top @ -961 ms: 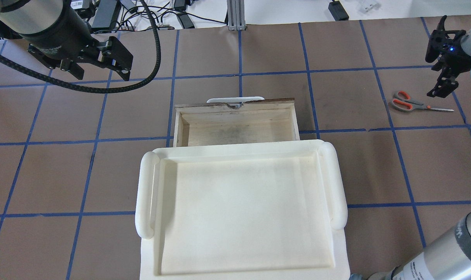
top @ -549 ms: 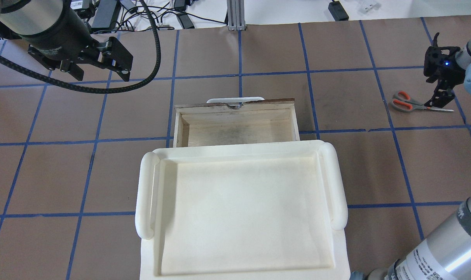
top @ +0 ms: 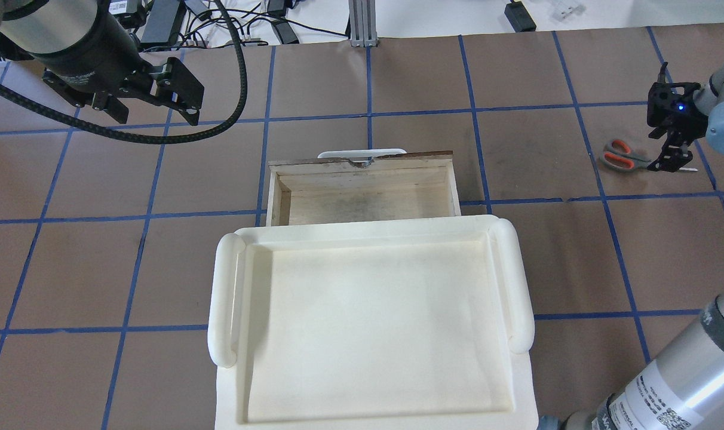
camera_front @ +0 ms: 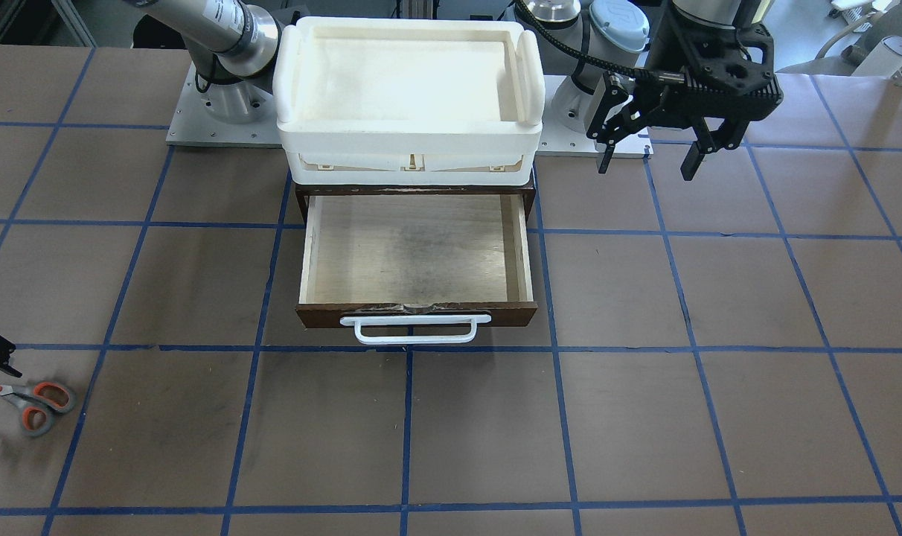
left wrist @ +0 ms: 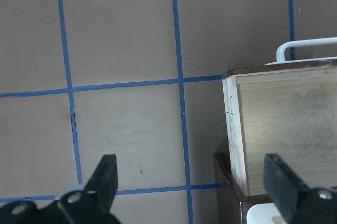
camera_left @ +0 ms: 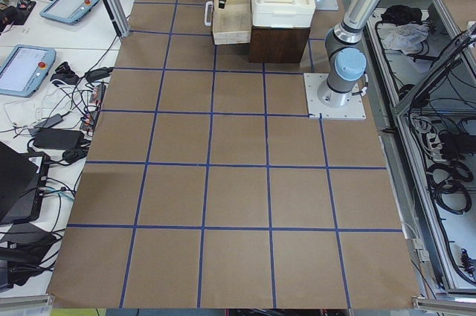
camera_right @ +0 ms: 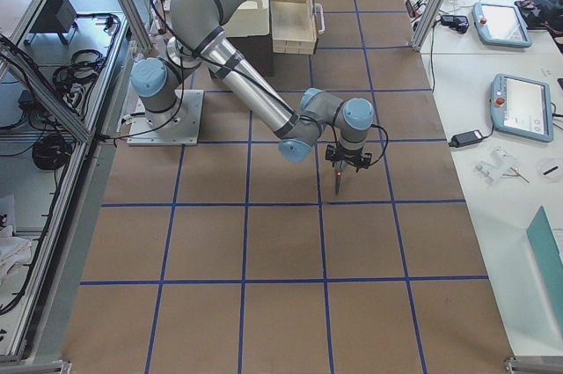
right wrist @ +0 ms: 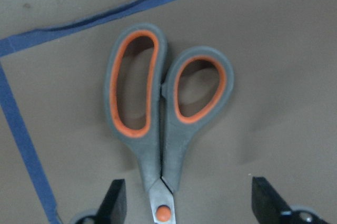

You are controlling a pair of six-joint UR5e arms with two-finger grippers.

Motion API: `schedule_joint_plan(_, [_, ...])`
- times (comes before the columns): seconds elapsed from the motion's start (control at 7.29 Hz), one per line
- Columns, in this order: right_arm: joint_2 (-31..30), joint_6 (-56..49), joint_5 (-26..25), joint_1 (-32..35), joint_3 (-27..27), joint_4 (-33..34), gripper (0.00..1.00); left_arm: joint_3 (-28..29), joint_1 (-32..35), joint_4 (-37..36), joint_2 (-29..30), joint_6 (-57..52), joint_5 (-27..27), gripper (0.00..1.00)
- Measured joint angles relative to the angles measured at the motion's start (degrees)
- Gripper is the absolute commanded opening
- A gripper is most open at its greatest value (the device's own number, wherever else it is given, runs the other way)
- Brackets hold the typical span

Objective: Put scissors in drawer and close it
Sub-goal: 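Lower the open right gripper over the scissors handles, then close the right gripper on the scissors and lift them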

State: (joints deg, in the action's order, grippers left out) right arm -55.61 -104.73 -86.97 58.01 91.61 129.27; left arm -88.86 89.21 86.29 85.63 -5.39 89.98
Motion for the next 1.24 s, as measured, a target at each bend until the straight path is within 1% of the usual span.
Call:
schedule_joint_plan(0.27, [0.2, -0.1, -0.4, 0.0, 0.0, -0.3, 0.82, -0.1, 0.0, 0.0, 0.0, -0.2, 0.0, 1.00])
schedule_joint_plan(0.82, [0.3, -1.3, -0.6, 0.0, 0.0, -2.6, 0.81, -1.5, -0.2, -0.7, 0.0, -0.9, -0.4, 1.00])
schedule_joint_plan(1.1, [0.3, -1.4, -0.6, 0.0, 0.0, -3.1, 0.44, -1.6, -0.3, -0.7, 0.1, -6.0, -0.3, 1.00])
schedule_joint_plan(1.24, [0.3, -1.9, -0.7, 0.0, 0.0, -3.1, 0.16, -1.6, -0.3, -0.7, 0.1, -8.9, -0.2, 1.00])
